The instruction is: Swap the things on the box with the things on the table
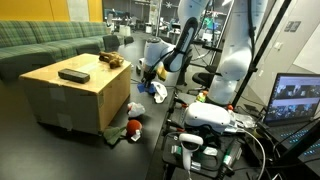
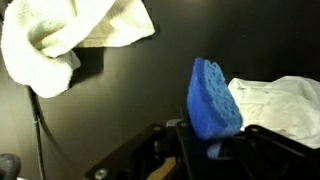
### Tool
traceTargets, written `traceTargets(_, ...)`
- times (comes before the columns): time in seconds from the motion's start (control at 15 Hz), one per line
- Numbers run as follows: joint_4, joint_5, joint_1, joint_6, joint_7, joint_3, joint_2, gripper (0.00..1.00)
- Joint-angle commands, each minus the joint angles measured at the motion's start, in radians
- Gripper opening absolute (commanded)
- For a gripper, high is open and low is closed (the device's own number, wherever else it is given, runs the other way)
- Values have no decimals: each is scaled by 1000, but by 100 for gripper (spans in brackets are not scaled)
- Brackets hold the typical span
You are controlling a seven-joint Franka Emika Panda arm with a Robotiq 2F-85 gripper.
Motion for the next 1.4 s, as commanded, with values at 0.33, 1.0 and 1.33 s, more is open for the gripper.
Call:
traceTargets(0.33,293,-82,33,77,96,-77,368,40)
traceTargets(1.0,308,-37,14,77,74,-76,357,100)
traceTargets(1.33,204,51,-82,127,-7,61,273,100)
